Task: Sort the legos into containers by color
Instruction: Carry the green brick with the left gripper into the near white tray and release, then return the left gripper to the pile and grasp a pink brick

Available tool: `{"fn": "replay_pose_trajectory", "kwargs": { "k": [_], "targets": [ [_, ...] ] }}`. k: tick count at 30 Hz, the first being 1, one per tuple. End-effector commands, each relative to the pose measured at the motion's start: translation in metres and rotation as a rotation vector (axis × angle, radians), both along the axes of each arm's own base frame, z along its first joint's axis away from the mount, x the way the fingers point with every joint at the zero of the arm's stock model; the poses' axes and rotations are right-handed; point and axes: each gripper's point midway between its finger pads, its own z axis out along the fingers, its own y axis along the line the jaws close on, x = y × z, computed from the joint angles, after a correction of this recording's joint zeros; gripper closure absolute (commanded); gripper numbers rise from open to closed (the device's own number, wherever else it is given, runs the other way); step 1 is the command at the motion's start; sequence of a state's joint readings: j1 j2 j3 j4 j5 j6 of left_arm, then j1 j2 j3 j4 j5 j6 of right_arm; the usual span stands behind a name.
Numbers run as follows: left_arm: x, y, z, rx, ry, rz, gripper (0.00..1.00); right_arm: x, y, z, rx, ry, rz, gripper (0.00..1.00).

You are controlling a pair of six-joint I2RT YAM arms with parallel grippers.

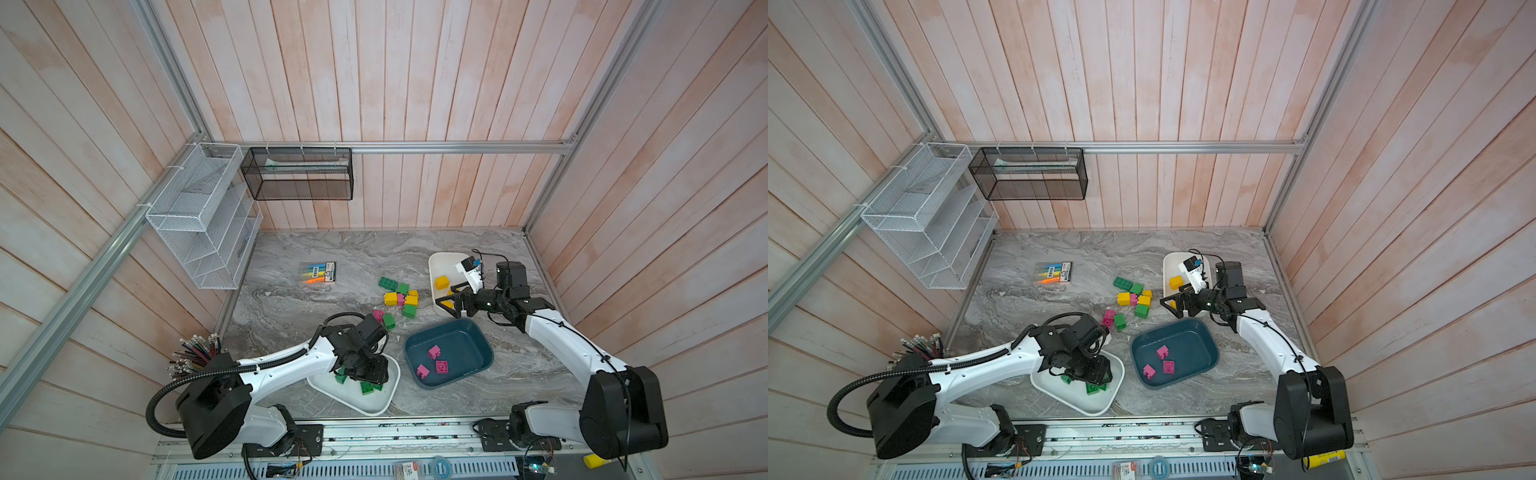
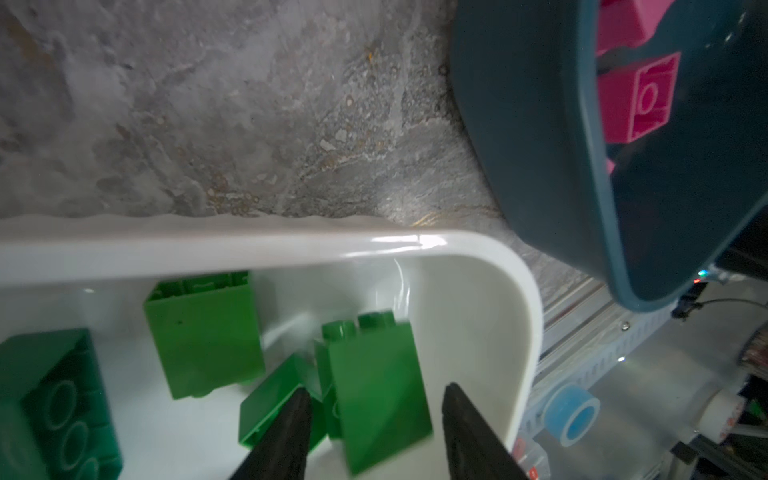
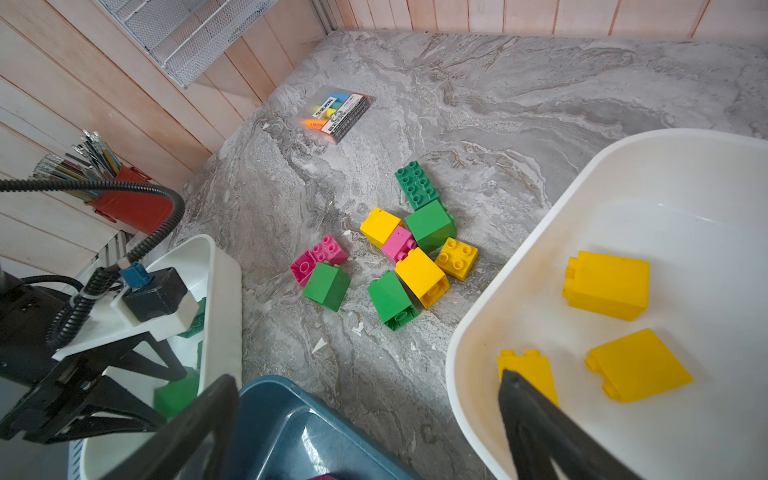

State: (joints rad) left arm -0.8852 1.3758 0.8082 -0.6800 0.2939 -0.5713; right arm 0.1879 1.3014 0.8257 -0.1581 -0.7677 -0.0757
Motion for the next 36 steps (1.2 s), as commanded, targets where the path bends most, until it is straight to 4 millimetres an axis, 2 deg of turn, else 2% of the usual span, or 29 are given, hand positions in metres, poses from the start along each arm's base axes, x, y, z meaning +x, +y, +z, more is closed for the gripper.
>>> {"fn": "replay_pose_trajectory", "kwargs": {
  "k": [1,6,10,12,18,22,27,36],
  "targets": [
    [0.013,-0.004,0.016,-0.031,-0.043,-0.014,0.38,0.001,-0.002,0.006,-0.007,-0.020,-0.001,0.02],
    [0.055,-0.006,0.057,-0.085,-0.177,0.004,0.36,0.002,-0.004,0.010,-0.006,-0.034,-0.009,0.02],
    [0.098,-0.001,0.067,-0.033,-0.261,0.038,0.36,0.000,-0.006,0.011,-0.005,-0.039,-0.019,0.02],
    [0.117,-0.001,0.065,-0.018,-0.288,0.047,0.36,0.000,-0.007,0.012,-0.004,-0.044,-0.026,0.02],
    [0.164,0.016,0.029,0.128,-0.293,0.077,0.37,0.000,-0.012,0.012,-0.005,-0.047,-0.043,0.02],
    [0.173,0.004,0.011,0.105,-0.265,0.058,0.38,0.001,-0.016,0.012,-0.007,-0.048,-0.053,0.02],
    [0.178,0.014,-0.019,0.200,-0.234,0.056,0.39,0.002,-0.019,0.011,-0.009,-0.044,-0.061,0.02],
    [0.195,0.003,-0.038,0.191,-0.231,0.068,0.42,0.003,-0.021,0.011,-0.009,-0.042,-0.066,0.02]
  ]
}}
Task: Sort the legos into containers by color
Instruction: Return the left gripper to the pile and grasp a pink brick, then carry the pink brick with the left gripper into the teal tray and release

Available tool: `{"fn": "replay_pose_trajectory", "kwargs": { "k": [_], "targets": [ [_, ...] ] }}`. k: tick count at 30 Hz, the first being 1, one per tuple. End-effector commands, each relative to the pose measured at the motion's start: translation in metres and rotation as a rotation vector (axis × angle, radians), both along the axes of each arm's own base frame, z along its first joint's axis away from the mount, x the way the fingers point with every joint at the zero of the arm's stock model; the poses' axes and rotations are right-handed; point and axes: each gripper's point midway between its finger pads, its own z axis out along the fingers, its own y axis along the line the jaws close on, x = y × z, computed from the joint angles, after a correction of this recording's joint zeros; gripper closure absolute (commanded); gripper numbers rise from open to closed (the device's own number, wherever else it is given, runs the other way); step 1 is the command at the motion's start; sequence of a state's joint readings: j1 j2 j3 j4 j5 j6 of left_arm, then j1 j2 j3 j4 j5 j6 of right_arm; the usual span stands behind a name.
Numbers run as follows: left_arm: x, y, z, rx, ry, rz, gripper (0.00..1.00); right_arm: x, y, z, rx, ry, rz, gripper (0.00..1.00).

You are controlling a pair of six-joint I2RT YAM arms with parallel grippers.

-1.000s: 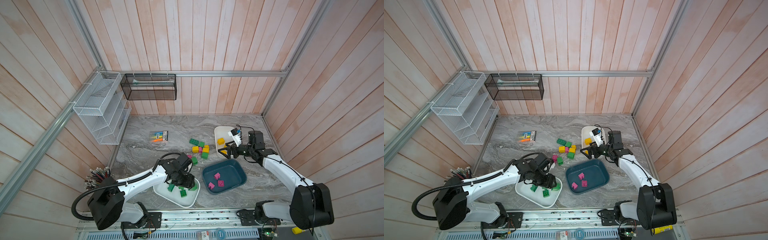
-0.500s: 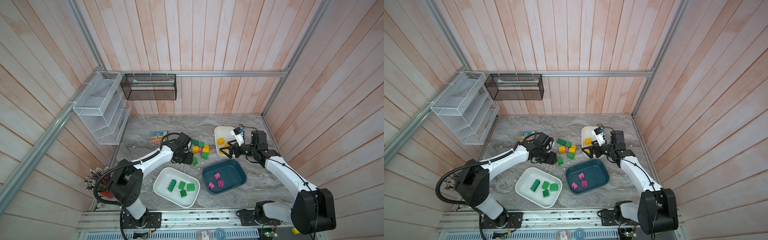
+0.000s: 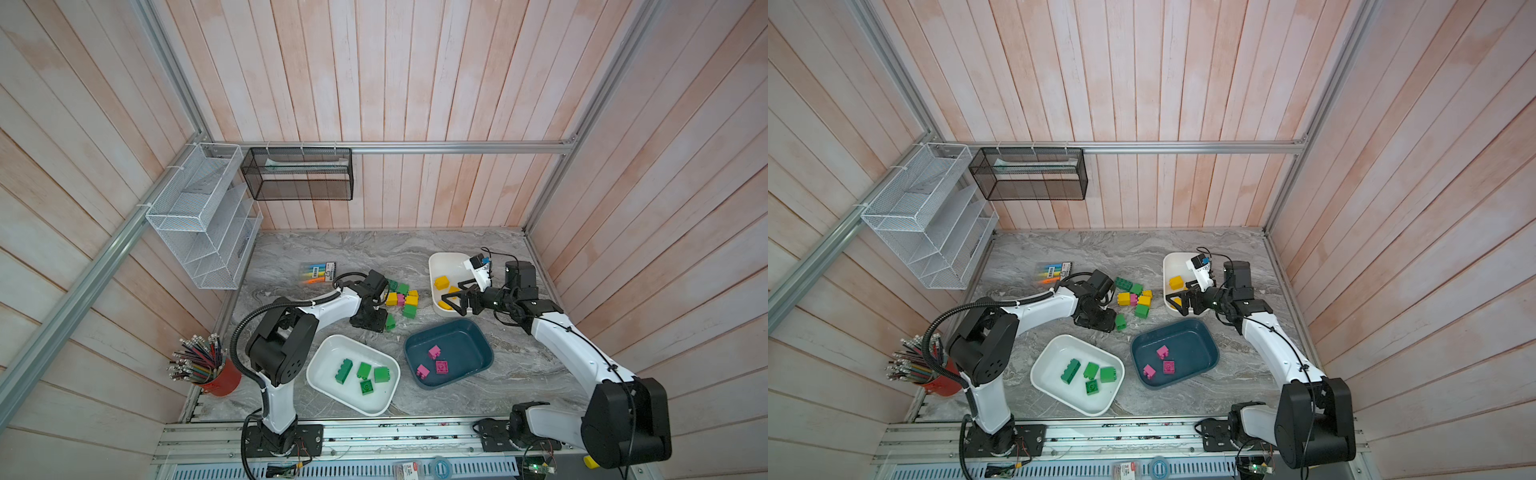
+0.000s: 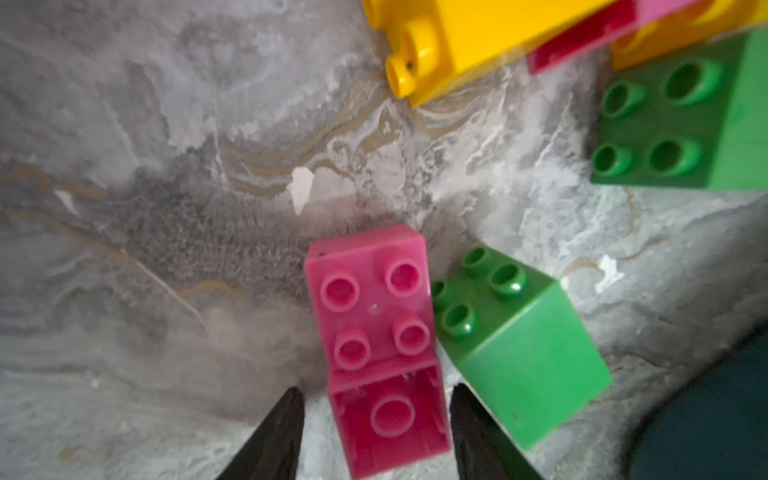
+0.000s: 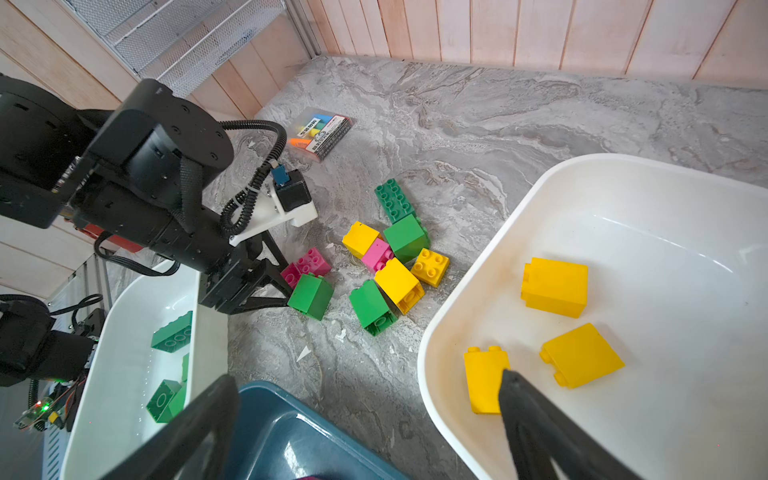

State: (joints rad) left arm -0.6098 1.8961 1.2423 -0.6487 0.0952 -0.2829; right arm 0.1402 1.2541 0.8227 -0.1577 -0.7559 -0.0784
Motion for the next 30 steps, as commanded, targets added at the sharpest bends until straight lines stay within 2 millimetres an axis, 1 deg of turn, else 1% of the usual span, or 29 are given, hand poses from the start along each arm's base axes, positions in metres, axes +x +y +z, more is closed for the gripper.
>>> {"fn": "replay_pose_trajectory", "kwargs": {
  "k": [1,4,8,11,13,16,17,19,22,24,26,28,30],
  "targets": [
    [0.018,-0.006,0.000,-0.004,-0.045,0.003,0.42,-0.002,-0.004,-0.002,-0.008,0.004,-0.011,0.02],
    [0.019,-0.003,-0.004,0.018,-0.045,0.013,0.49,-0.003,-0.005,-0.001,-0.007,0.002,-0.013,0.02],
    [0.017,0.007,-0.008,0.066,-0.043,0.021,0.61,-0.004,-0.004,-0.002,-0.005,0.006,-0.011,0.02],
    [0.015,0.011,-0.011,0.084,-0.037,0.024,0.64,-0.004,-0.004,-0.001,-0.004,0.006,-0.010,0.02],
    [0.014,0.012,-0.011,0.088,-0.036,0.024,0.69,-0.004,-0.004,0.000,-0.005,0.003,-0.012,0.02],
    [0.013,0.016,-0.003,0.104,-0.048,0.024,0.74,-0.004,-0.005,0.001,-0.008,0.002,-0.015,0.02],
    [0.014,0.017,0.004,0.102,-0.059,0.024,0.76,-0.004,-0.005,0.001,-0.008,0.002,-0.014,0.02],
    [0.014,0.015,0.020,0.078,-0.082,0.022,0.77,-0.004,-0.005,0.001,-0.010,-0.002,-0.016,0.02],
    [0.012,0.002,0.059,-0.018,-0.132,0.011,0.77,-0.003,-0.006,0.001,-0.012,-0.003,-0.022,0.02],
    [0.002,-0.018,0.092,-0.126,-0.164,-0.024,0.77,-0.003,-0.008,0.001,-0.017,-0.004,-0.029,0.02],
    [-0.015,-0.042,0.115,-0.222,-0.174,-0.089,0.77,-0.002,-0.010,0.002,-0.015,-0.006,-0.037,0.02],
    [-0.033,-0.066,0.127,-0.280,-0.165,-0.162,0.76,-0.003,-0.010,0.002,-0.012,-0.001,-0.039,0.02],
    [-0.052,-0.087,0.128,-0.323,-0.131,-0.228,0.76,-0.004,-0.011,0.002,-0.013,0.006,-0.041,0.02]
  ]
}}
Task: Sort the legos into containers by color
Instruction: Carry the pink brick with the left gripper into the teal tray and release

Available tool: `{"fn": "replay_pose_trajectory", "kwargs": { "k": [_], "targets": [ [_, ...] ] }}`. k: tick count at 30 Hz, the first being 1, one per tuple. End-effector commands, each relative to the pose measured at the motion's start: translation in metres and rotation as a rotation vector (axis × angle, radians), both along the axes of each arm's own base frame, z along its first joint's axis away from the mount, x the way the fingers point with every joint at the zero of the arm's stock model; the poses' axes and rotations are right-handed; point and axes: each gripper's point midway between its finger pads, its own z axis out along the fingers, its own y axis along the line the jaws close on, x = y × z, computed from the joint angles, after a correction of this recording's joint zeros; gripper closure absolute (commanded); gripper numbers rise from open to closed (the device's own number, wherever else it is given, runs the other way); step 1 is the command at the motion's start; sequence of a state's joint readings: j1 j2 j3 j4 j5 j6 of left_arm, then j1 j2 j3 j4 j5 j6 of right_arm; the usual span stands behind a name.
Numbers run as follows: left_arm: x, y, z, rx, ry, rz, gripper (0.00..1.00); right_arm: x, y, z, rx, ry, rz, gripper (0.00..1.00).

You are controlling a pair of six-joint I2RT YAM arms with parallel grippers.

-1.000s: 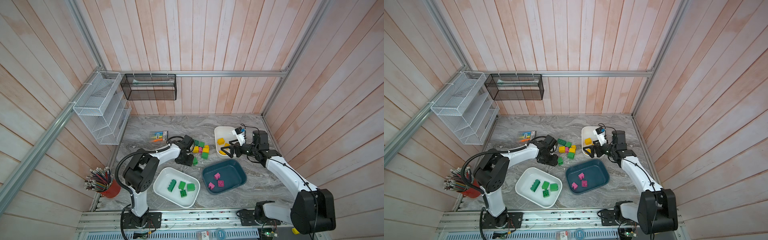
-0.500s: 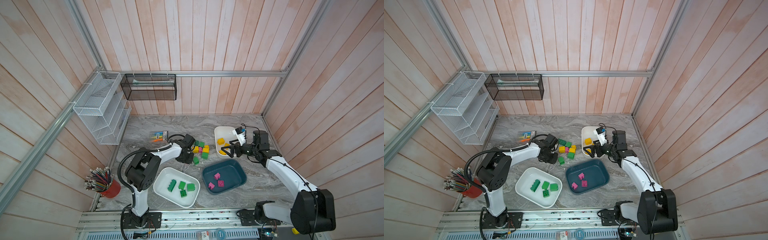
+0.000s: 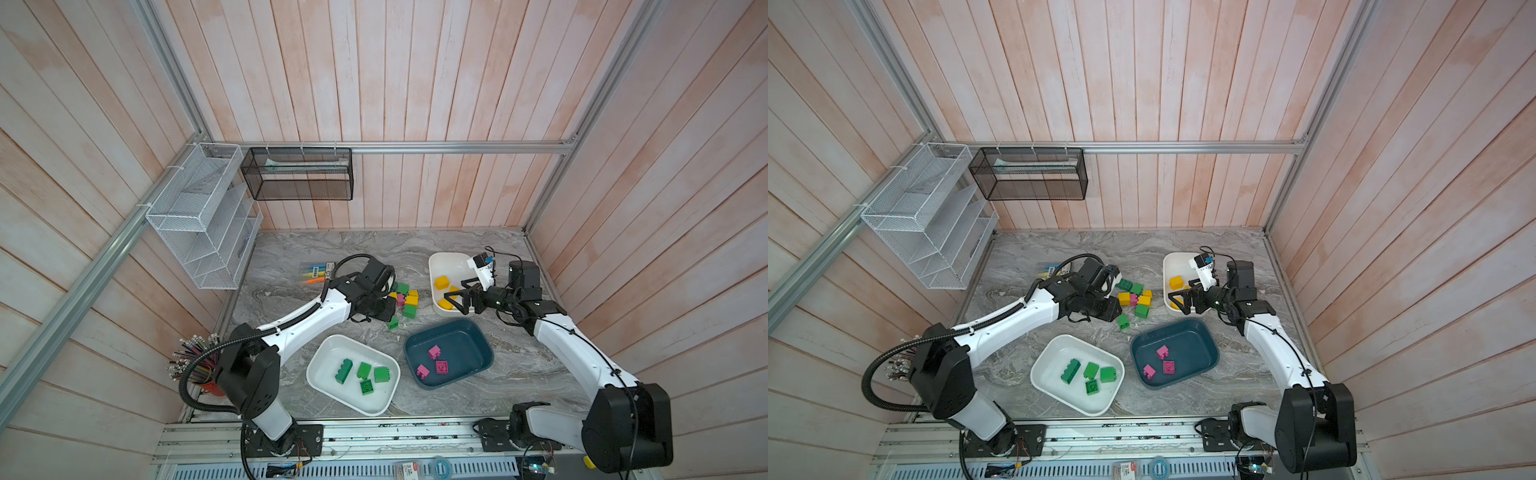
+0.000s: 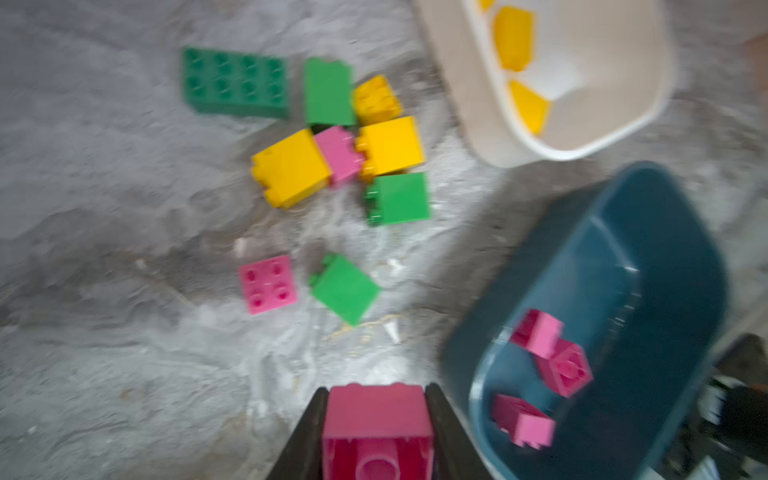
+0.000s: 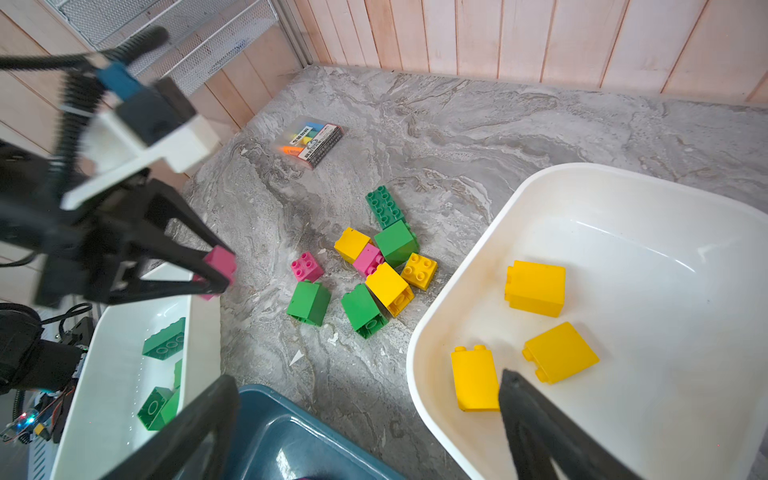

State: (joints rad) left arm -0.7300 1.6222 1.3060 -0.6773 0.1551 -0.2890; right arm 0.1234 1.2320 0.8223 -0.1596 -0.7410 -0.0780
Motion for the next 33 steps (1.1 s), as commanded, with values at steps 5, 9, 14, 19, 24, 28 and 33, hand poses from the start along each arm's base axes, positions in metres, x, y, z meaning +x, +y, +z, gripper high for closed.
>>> {"fn": "replay_pose_trajectory", "kwargs": {
  "k": [5,9,14,19,24,28,33],
  "targets": [
    [-0.065,-0.081,-0.011,-0.117,0.116,-0.259,0.76,-0.007,-0.015,-0.001,-0.020,0.016,-0.065,0.02],
    [-0.079,-0.096,-0.037,-0.071,0.157,-0.308,0.76,-0.009,-0.023,0.003,-0.015,0.007,-0.098,0.02],
    [-0.067,-0.089,-0.071,0.037,0.146,-0.262,0.72,-0.013,-0.024,0.003,-0.013,0.012,-0.102,0.02],
    [-0.067,-0.088,-0.069,0.056,0.136,-0.286,0.54,-0.015,-0.025,0.006,-0.016,0.002,-0.107,0.02],
    [-0.056,-0.080,-0.020,-0.041,0.087,-0.266,0.38,-0.014,-0.023,0.007,-0.005,0.003,-0.096,0.02],
    [-0.032,-0.052,0.010,-0.060,0.036,-0.197,0.36,-0.012,-0.021,0.009,0.008,-0.001,-0.084,0.02],
    [0.029,0.009,0.007,0.046,-0.046,-0.002,0.36,-0.011,-0.018,0.009,0.021,0.003,-0.072,0.02]
  ]
}}
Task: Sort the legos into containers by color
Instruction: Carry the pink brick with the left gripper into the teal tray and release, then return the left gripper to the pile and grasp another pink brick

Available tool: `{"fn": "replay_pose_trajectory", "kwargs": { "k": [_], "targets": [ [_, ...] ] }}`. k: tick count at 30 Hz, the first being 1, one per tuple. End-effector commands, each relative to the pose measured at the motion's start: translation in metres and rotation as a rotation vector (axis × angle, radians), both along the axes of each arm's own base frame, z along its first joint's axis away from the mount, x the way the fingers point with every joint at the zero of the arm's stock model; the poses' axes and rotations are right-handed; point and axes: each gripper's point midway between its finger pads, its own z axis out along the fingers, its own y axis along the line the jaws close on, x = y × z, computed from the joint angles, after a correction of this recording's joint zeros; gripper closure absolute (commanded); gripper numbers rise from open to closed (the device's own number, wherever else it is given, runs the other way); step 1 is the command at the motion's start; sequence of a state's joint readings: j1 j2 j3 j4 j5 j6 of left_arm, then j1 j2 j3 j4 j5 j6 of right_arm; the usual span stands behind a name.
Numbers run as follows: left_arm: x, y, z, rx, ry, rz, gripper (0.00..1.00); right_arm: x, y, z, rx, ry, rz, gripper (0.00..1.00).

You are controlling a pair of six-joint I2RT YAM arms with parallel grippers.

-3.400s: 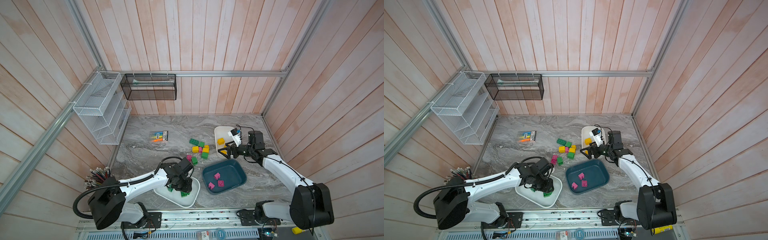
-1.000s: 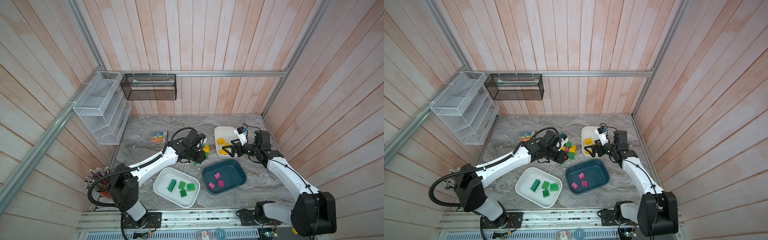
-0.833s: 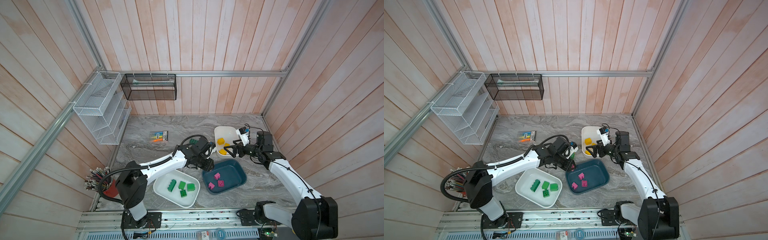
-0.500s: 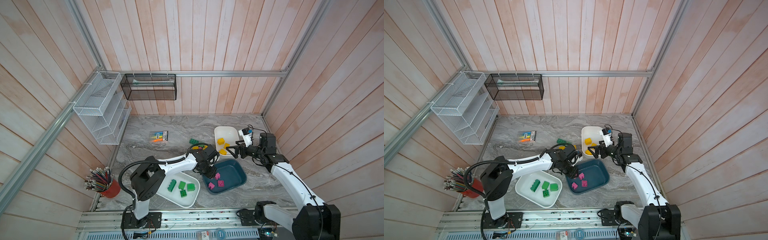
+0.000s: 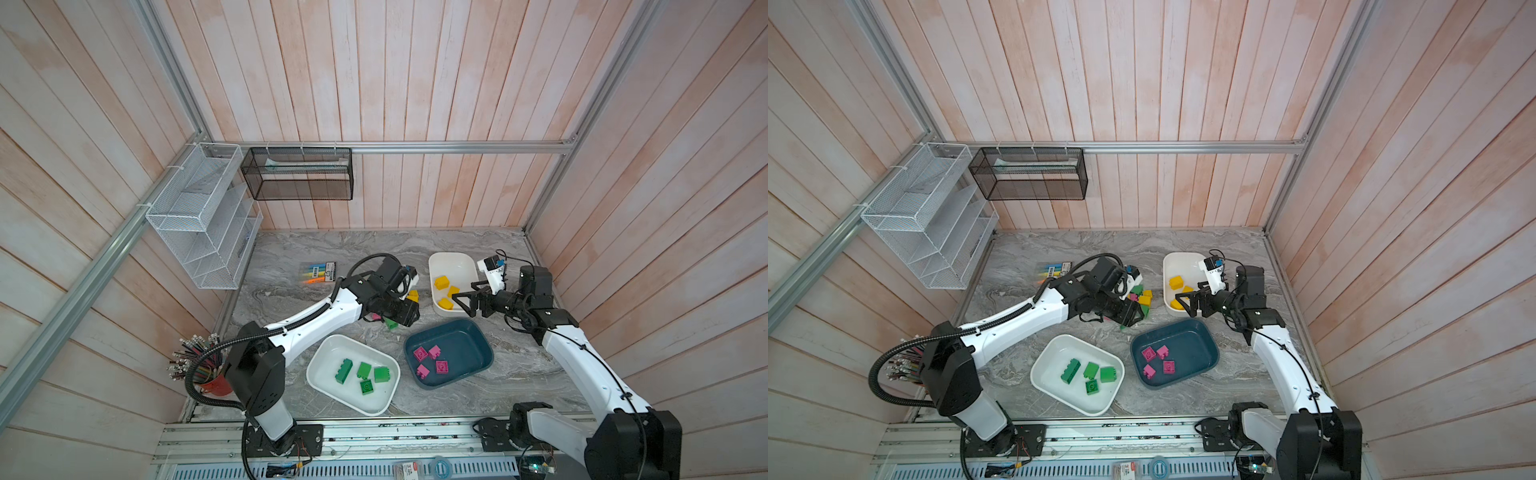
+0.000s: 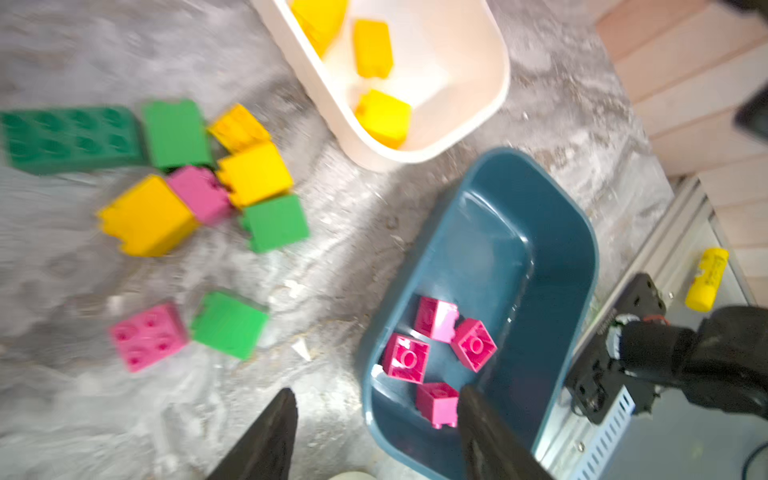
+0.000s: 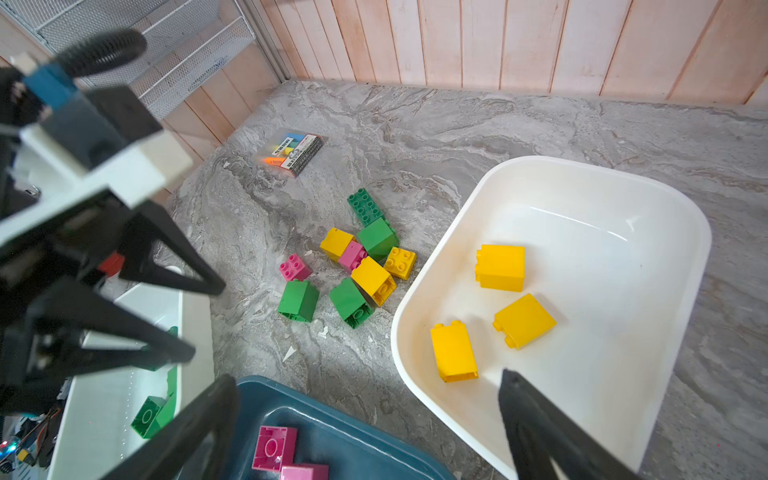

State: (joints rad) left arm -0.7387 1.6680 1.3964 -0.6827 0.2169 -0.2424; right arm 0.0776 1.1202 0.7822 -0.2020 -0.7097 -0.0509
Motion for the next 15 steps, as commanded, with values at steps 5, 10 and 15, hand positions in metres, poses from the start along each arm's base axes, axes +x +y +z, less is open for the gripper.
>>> {"fn": "replay_pose_trajectory", "kwargs": {
  "k": [5,10,15],
  "targets": [
    [0.070,0.064,-0.045,0.173,-0.013,0.189,0.36,0.001,0.003,-0.001,0.024,0.012,0.015,0.02],
    [0.090,0.058,-0.078,0.200,0.007,0.189,0.37,0.002,0.004,-0.004,0.026,0.020,0.022,0.02],
    [0.093,0.062,-0.107,0.256,0.049,0.198,0.39,0.002,0.004,-0.006,0.024,0.023,0.022,0.02]
  ]
}}
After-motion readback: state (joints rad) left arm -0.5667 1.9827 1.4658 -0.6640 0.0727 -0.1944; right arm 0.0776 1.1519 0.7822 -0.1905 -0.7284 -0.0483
